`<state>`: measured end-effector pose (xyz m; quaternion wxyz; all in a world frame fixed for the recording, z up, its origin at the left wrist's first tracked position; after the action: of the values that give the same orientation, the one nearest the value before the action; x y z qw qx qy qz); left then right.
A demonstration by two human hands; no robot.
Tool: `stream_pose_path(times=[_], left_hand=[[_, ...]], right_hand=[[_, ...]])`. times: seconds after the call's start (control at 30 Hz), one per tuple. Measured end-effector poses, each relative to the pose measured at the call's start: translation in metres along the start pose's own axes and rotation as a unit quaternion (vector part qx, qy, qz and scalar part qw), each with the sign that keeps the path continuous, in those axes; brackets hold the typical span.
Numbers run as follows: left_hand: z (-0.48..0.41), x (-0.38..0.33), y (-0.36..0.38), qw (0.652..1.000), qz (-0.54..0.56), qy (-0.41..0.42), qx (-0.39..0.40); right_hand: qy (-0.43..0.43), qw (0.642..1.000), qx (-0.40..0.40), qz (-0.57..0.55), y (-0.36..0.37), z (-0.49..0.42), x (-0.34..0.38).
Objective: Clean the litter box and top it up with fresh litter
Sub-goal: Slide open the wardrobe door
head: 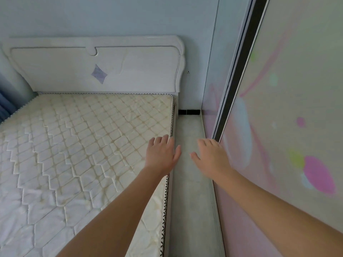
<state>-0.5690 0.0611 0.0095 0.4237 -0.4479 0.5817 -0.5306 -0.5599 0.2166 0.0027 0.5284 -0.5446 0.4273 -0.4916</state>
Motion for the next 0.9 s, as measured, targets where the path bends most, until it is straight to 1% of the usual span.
stream_pose_path(times=[0.2,0.4,0.5,0.57,0.67,0.9], left_hand=[[-0.104,-0.002,0.001,0.999,0.004,0.032,-0.003],[-0.226,-0.010,0.021,0.998,0.003,0.057,0.006],[-0.286,-0.027,0.029,0.995,0.005,0.094,0.016],[-0.321,-0.038,0.034,0.993,0.009,0.118,0.016],[-0.367,-0.047,0.036,0.992,0.011,0.129,0.009],[-0.474,-0.071,0.060,0.976,0.008,0.213,0.032]], right_hand=[[0.030,0.999,0.019,0.008,-0.014,-0.090,-0.040],[0.057,0.998,0.012,-0.001,-0.016,-0.194,-0.102],[0.070,0.997,0.013,-0.018,-0.017,-0.239,-0.136],[0.069,0.997,0.019,-0.008,-0.019,-0.270,-0.153],[0.083,0.996,0.022,-0.002,-0.031,-0.312,-0.177],[0.120,0.992,0.028,0.017,-0.029,-0.369,-0.222]])
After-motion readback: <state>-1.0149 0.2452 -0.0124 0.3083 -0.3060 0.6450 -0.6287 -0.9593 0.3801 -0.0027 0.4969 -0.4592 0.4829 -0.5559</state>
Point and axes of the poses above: each hand's wrist, its own z-axis away from the middle knuckle, its own y-axis out of the palm, x = y × z, the point moved 10 cm from there along -z, towards the middle knuckle, and after that the axes turned 12 degrees about x, right-handed, at the moved point
